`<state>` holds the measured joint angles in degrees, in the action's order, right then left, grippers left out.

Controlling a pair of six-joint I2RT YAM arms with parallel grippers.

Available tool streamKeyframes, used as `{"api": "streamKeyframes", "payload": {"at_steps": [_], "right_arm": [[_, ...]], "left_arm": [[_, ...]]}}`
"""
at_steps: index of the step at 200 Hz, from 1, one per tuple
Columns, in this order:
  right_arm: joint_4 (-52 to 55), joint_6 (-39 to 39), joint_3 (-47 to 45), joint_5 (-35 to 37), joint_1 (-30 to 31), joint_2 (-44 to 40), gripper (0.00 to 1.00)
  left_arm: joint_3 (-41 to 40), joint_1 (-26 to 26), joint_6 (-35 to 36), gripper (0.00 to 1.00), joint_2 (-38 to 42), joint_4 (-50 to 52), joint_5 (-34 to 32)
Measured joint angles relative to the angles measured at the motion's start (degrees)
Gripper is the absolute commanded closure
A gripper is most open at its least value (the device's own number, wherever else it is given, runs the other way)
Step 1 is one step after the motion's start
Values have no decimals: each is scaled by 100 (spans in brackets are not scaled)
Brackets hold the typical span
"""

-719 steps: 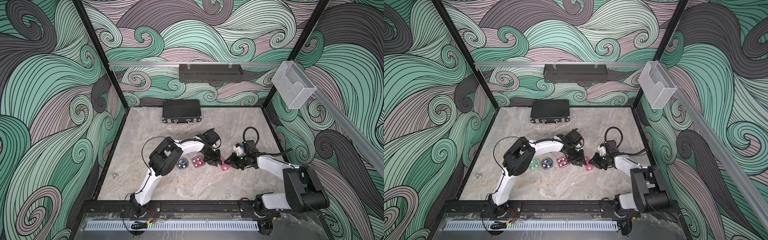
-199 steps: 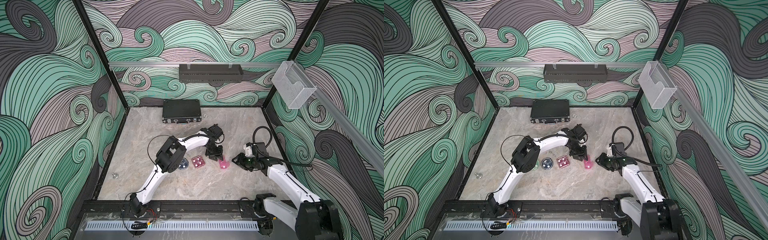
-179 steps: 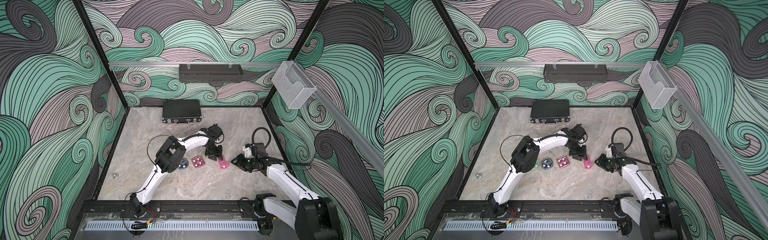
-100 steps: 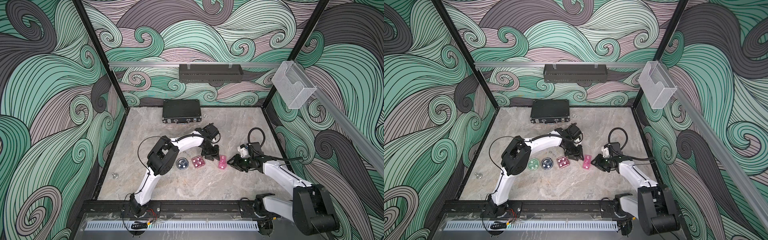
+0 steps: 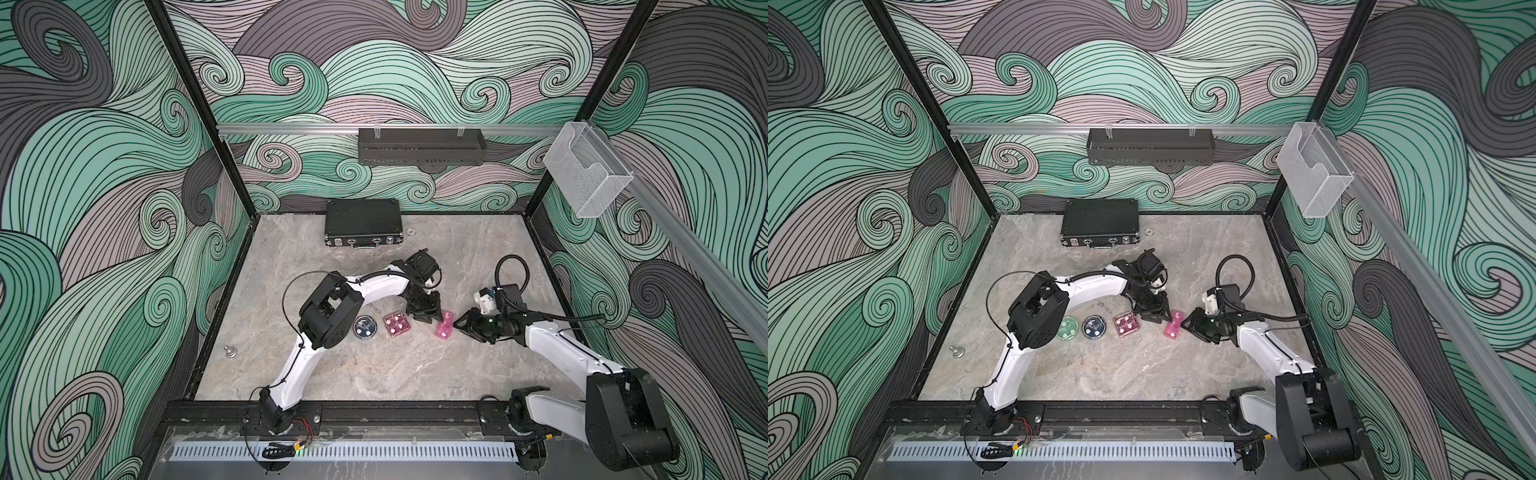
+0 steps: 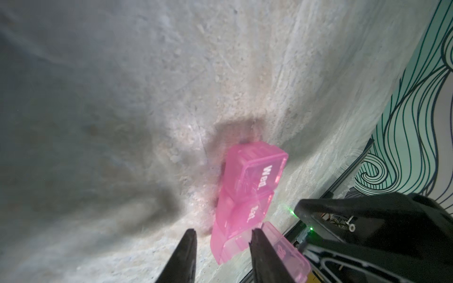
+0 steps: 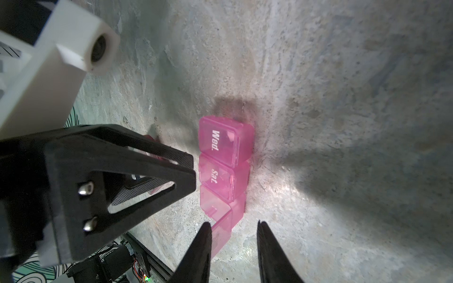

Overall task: Close pillboxes
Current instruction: Close the lid on the pillbox.

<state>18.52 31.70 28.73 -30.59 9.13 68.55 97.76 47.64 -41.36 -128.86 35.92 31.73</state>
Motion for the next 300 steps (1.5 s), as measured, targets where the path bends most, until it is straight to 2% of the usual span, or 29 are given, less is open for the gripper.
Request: {"api": "streamKeyframes", "payload": {"at_steps": [41,177,247,300], "right_arm": [[-63,0,0,-2,57,98,66],[-313,22,0,76,389,763,66],[-474,26,22,63,481,844,65],[-560,20,140,39,514,1060,69]], "left_arm": [[103,0,2,66,-195,-4,109],[105,0,-37,66,-195,-7,111],[155,0,-68,66,-195,24,103],[155,-11,-83,65,-195,24,109]]}}
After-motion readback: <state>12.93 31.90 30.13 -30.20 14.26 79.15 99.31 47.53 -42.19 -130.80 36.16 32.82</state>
